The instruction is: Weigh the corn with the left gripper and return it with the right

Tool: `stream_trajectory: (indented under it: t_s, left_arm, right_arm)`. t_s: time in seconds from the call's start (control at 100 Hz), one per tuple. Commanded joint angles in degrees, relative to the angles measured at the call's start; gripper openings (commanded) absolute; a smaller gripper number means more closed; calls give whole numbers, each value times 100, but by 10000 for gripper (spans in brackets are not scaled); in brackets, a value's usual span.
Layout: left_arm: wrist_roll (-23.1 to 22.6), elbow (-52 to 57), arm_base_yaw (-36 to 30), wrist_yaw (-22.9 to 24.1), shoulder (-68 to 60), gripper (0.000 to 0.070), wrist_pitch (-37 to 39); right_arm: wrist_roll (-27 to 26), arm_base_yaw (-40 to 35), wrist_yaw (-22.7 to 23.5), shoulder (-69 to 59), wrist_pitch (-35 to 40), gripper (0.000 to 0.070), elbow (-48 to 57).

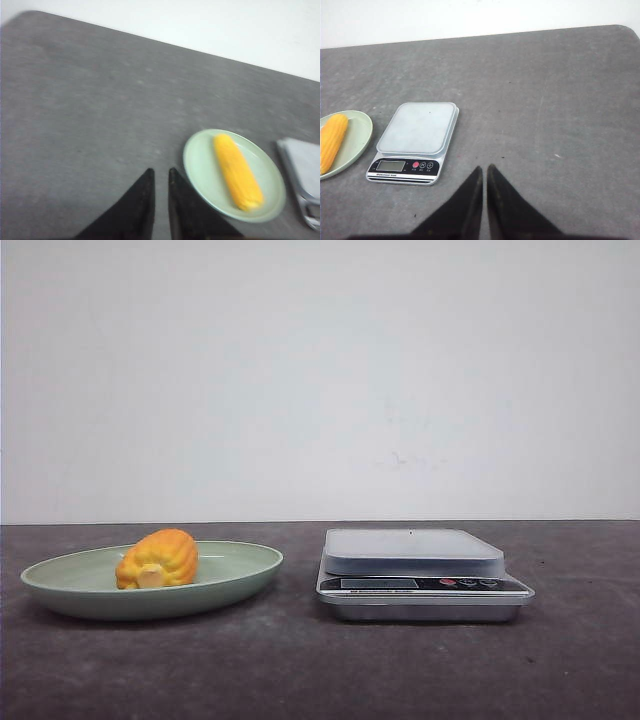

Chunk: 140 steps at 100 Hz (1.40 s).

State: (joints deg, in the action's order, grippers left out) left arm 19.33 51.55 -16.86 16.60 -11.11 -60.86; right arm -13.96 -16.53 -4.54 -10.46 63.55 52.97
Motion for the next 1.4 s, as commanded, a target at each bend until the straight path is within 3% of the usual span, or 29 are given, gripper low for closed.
stream_trajectory:
  t_s: [0.0,0.07,0.2,0.31,0.5,0.83,1.08,1.39]
  left_arm:
    - [-219,-278,245,2,68,0,514]
    - [-223,-815,573,-136,219,0,1300]
    - [-468,-1947,1071,-940,503,0,2933]
    - [-765,-2938,1325,-1349,675,0,4131]
    - [-968,-4402,1495,-1460,898,0,5746]
    - [-994,-5080,1593,-1471,1093,0,5731]
    - [-1137,-5080,1541,-1473,1093,0,4996]
    - [-1134,-5075,1412,-1471,1093,0,5014]
  right_arm:
    - [-63,-15,0,-11,-90,7,35]
    - [-63,-15,0,-11,-90,7,35]
    - [-63,-15,0,-11,-90,7,35]
    - [-63,-15,0,-11,-90,7,35]
    - [-63,-15,2,-11,-90,7,35]
    - [-63,-15,0,-11,-90,7,35]
    - [-63,-15,0,-11,-90,7,35]
    - [-63,-15,0,-11,-90,7,35]
